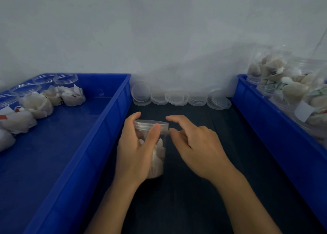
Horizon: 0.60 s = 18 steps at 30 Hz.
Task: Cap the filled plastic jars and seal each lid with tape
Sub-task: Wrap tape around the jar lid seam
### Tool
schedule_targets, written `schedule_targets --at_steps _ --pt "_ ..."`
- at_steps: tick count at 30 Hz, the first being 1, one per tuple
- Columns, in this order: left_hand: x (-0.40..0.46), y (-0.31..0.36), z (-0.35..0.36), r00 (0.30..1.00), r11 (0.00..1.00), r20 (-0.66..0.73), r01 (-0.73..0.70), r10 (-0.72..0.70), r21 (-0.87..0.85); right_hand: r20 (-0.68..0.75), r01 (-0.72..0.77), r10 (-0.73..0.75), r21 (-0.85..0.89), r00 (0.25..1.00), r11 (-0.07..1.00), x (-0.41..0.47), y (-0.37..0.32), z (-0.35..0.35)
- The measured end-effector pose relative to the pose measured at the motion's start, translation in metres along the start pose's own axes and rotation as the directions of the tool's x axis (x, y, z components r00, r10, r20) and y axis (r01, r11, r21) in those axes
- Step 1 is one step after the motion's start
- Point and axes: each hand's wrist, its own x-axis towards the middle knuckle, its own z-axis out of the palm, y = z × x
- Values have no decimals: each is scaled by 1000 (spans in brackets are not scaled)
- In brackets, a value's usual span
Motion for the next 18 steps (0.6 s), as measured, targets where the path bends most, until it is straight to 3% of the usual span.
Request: schedule_targets --at_steps 12,16,18 --pt "3 -2 -5 996 996 84 -10 18 -92 -43 9 -13 -104 999 995 0 4 5" --pt "1 -2 -5 995 999 96 -28 31 -37 -45 -3 1 -49 999 999 -1 4 8" --pt "1 0 -5 996 998 73 -51 49 32 -24 -76 76 17 997 997 -1 6 10"
